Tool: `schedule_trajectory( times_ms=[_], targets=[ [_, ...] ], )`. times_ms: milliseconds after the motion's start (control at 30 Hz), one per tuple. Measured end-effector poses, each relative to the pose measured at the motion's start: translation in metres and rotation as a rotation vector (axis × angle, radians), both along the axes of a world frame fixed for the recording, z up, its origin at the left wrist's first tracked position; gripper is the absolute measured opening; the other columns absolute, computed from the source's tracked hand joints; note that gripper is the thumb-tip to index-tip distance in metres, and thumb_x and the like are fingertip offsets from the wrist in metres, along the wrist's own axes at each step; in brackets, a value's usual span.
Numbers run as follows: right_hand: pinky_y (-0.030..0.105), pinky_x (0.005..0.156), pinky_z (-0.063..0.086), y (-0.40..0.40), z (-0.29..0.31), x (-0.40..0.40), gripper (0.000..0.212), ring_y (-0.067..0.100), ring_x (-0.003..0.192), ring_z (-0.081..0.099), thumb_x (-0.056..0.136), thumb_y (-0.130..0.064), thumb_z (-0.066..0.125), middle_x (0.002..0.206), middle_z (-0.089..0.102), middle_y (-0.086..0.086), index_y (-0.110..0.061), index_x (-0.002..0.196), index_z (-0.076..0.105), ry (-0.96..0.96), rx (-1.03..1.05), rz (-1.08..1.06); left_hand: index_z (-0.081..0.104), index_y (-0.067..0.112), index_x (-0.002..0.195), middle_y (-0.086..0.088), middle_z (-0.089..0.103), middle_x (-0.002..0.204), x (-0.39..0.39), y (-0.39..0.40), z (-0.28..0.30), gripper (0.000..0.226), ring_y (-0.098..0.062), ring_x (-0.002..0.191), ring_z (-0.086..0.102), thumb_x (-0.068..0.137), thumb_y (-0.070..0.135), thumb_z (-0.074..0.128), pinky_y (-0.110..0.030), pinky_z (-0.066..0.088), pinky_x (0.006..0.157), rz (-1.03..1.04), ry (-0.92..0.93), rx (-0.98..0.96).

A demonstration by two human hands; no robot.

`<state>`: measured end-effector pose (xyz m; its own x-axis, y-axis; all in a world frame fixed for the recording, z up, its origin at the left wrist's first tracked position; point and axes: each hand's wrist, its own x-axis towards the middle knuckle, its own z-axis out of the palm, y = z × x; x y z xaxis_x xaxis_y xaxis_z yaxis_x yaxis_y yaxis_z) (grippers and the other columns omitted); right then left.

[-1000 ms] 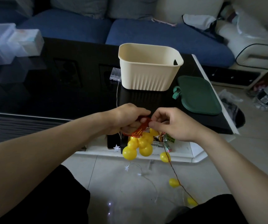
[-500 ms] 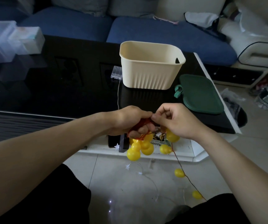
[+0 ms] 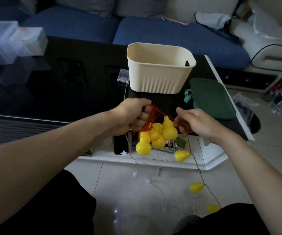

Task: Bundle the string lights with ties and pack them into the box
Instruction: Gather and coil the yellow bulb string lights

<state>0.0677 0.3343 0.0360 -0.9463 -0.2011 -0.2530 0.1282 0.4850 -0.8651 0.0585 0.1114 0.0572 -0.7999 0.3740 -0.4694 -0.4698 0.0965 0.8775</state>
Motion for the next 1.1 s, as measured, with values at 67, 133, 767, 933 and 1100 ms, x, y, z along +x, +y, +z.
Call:
schedule_trajectory(
  times_ms=[67, 133, 767, 933, 1100],
  targets=[
    [0.044, 0.072, 0.045, 0.008, -0.001, -0.002, 0.048, 0.025, 0.064, 0.055, 0.104, -0.039, 0.048, 0.064, 0.058, 0.008, -0.006, 0.078, 0.071, -0.049, 0.029, -0.013, 0.035, 0.022, 0.063, 0.009, 0.024, 0.044, -0.002, -0.003, 0.001, 0.042, -0.008, 0.033, 0.016, 0.104, 0.030, 0.030, -0.021, 0.011, 0.037, 0.066, -0.015, 0.025],
    [0.043, 0.072, 0.047, 0.013, 0.000, -0.001, 0.039, 0.020, 0.063, 0.055, 0.102, -0.033, 0.055, 0.061, 0.056, 0.002, -0.008, 0.077, 0.071, -0.057, 0.079, -0.009, 0.035, 0.022, 0.062, 0.008, 0.024, 0.044, -0.003, -0.004, 0.002, 0.042, -0.008, 0.033, 0.017, 0.103, 0.029, 0.031, -0.019, 0.012, 0.036, 0.111, -0.022, 0.038],
    [0.043, 0.066, 0.053, -0.028, 0.012, 0.020, 0.021, 0.022, 0.067, 0.065, 0.089, -0.035, 0.074, 0.074, 0.071, 0.004, -0.017, 0.080, 0.071, 0.279, 0.225, 0.189, 0.050, 0.012, 0.078, -0.004, 0.064, 0.055, -0.003, -0.002, 0.003, 0.039, -0.015, 0.041, 0.055, 0.108, 0.031, 0.033, -0.023, 0.040, 0.044, 0.298, -0.055, 0.139],
    [0.027, 0.057, 0.045, -0.048, 0.009, 0.030, 0.018, 0.002, 0.057, 0.052, 0.089, -0.030, 0.075, 0.064, 0.062, -0.004, -0.016, 0.080, 0.069, 0.222, 0.268, 0.299, 0.053, 0.008, 0.084, -0.012, 0.074, 0.076, -0.004, -0.001, 0.003, 0.034, -0.020, 0.063, 0.073, 0.105, 0.033, 0.043, -0.023, 0.054, 0.052, 0.262, -0.099, 0.277],
    [0.018, 0.056, 0.044, -0.061, 0.010, 0.036, 0.011, 0.004, 0.059, 0.054, 0.090, -0.013, 0.070, 0.067, 0.062, -0.006, -0.023, 0.085, 0.068, 0.244, 0.303, 0.347, 0.056, 0.002, 0.096, -0.025, 0.071, 0.106, 0.002, -0.001, 0.006, 0.013, -0.029, 0.089, 0.074, 0.098, 0.015, 0.054, -0.032, 0.060, 0.082, 0.144, -0.097, 0.334]
  ],
)
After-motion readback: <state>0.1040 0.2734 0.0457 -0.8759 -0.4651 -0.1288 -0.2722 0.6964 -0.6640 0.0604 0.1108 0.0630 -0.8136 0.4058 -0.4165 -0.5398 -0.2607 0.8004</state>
